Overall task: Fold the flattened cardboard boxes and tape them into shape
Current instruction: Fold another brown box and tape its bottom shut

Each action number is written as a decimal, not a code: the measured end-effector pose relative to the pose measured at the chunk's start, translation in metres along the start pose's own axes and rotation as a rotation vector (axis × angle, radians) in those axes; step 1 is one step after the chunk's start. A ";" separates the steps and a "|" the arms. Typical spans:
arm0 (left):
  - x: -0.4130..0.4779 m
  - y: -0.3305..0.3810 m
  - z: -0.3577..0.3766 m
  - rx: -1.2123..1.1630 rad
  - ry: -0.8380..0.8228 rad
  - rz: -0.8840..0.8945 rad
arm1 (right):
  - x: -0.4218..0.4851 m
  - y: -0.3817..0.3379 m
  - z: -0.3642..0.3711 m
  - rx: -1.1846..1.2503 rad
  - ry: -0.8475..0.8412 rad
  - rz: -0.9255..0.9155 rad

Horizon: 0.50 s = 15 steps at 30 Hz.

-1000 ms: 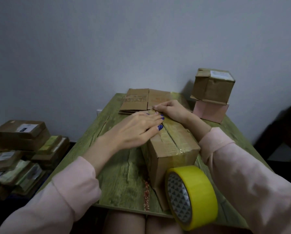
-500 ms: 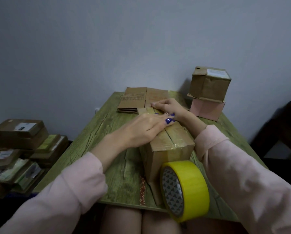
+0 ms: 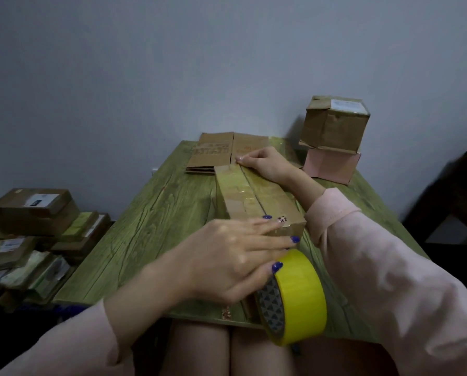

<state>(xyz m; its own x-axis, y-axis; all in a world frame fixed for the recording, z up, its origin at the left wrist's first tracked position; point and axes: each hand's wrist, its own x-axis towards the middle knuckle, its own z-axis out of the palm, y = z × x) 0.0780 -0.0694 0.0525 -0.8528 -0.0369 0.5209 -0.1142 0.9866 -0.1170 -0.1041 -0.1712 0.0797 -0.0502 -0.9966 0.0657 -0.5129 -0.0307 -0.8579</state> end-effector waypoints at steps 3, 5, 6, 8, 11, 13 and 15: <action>0.006 -0.008 -0.008 -0.274 0.190 -0.128 | -0.002 -0.001 0.002 -0.001 0.014 -0.009; 0.017 -0.023 -0.012 -0.334 0.265 -0.357 | -0.004 0.000 0.003 0.038 0.007 -0.012; 0.023 -0.033 -0.012 -0.308 0.248 -0.495 | -0.005 0.000 0.002 0.055 0.004 -0.009; 0.031 -0.054 -0.008 -0.224 0.061 -0.729 | -0.007 -0.001 0.002 0.054 0.014 0.016; 0.036 -0.071 0.003 -0.130 -0.299 -0.796 | -0.007 -0.004 0.001 0.066 0.005 0.052; 0.039 -0.074 0.001 -0.078 -0.422 -0.769 | -0.008 -0.006 0.000 0.066 -0.012 0.110; 0.042 -0.075 -0.005 -0.033 -0.490 -0.767 | -0.012 -0.007 0.001 0.096 -0.009 0.168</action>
<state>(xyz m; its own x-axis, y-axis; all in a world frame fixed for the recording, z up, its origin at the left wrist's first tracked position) 0.0536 -0.1442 0.0876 -0.6708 -0.7411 0.0271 -0.7313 0.6671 0.1421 -0.0993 -0.1595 0.0847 -0.1206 -0.9889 -0.0863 -0.4135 0.1291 -0.9013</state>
